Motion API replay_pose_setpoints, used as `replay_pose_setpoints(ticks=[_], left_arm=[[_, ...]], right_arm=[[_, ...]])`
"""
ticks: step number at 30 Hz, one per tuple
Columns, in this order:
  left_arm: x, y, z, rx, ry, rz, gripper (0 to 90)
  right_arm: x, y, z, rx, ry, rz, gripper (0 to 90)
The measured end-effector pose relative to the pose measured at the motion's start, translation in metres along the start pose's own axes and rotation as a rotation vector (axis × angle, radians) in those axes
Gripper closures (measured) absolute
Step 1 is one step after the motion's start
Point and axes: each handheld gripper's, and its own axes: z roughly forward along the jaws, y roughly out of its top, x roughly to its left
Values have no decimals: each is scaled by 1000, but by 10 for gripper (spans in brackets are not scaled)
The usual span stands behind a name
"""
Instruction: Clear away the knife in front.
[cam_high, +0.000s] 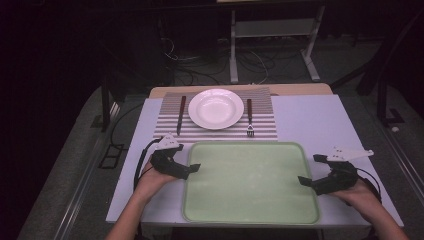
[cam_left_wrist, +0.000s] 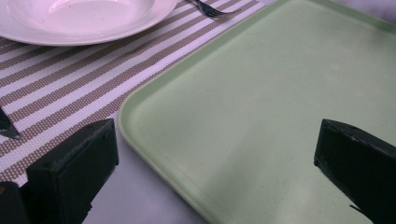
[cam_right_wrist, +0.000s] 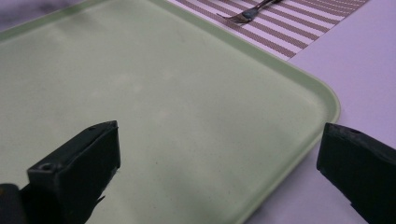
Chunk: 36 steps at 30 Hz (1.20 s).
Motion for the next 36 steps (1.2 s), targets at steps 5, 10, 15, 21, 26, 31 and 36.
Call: replay_pose_setpoints(ticks=[5, 10, 15, 21, 26, 31, 36], left_arm=[[2, 2, 2, -1, 2, 2, 0], [5, 6, 4, -6, 11, 9, 0], [7, 7, 5, -15, 18, 8, 0], [10, 9, 6, -22, 27, 5, 0], [13, 11, 8, -21, 35, 7, 0], [18, 13, 9, -22, 45, 7, 0], [21, 15, 11, -23, 50, 2, 0]], right_arm=[[0, 0, 0, -2, 1, 2, 0], [-1, 0, 0, -9, 0, 5, 0], [0, 0, -1, -12, 2, 6, 0], [0, 0, -1, -11, 5, 4, 0], [1, 0, -1, -13, 3, 3, 0], [0, 0, -1, -14, 4, 5, 0], [0, -1, -1, -13, 4, 5, 0]])
